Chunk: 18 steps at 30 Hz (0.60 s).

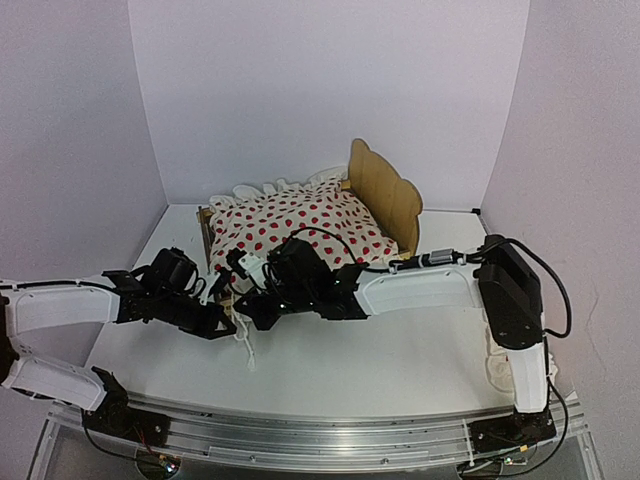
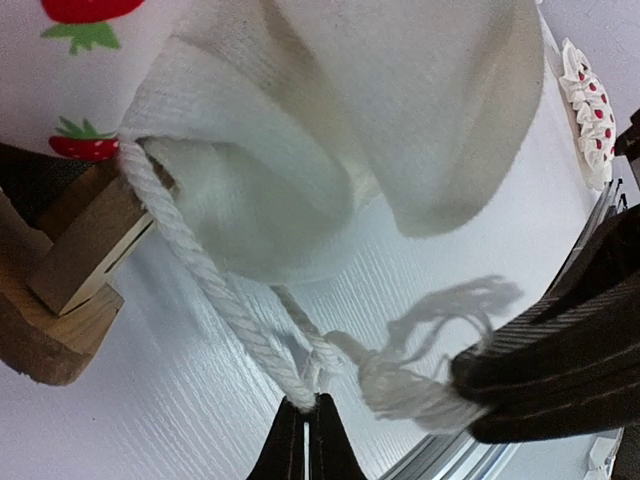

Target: Set up the pet bed

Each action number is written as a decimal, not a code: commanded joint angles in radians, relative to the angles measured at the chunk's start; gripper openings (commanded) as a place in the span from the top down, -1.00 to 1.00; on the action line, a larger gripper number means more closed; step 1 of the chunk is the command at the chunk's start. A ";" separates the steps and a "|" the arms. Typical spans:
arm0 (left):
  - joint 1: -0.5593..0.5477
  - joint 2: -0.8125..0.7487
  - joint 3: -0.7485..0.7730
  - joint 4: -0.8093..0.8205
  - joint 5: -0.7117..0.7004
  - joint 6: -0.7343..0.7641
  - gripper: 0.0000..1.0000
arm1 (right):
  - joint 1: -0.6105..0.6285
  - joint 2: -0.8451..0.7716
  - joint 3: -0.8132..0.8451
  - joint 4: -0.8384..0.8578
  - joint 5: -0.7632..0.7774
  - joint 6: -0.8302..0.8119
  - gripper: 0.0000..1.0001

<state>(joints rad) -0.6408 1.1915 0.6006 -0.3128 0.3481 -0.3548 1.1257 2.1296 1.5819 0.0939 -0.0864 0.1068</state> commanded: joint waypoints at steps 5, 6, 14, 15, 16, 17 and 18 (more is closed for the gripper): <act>0.027 -0.063 0.036 -0.046 0.000 0.032 1.00 | -0.021 0.124 0.081 0.015 -0.049 0.074 1.00; 0.027 -0.068 0.036 -0.047 0.004 0.037 1.00 | -0.023 0.131 0.083 0.015 -0.057 0.084 1.00; 0.027 -0.010 0.027 0.033 0.069 0.088 1.00 | -0.034 0.219 0.108 0.177 -0.153 0.258 1.00; 0.027 0.019 0.042 0.020 0.071 0.104 1.00 | -0.035 0.229 0.113 0.191 -0.161 0.274 1.00; 0.028 0.044 0.057 0.007 0.084 0.113 1.00 | -0.035 0.236 0.112 0.202 -0.170 0.285 1.00; 0.031 0.064 0.069 -0.001 0.101 0.119 0.99 | -0.035 0.240 0.109 0.212 -0.178 0.296 1.00; 0.032 0.072 0.074 0.000 0.133 0.132 0.93 | -0.036 0.241 0.102 0.222 -0.183 0.300 1.00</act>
<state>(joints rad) -0.6177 1.2015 0.6124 -0.3137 0.4028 -0.2841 1.0942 2.3483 1.6558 0.2100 -0.2037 0.3210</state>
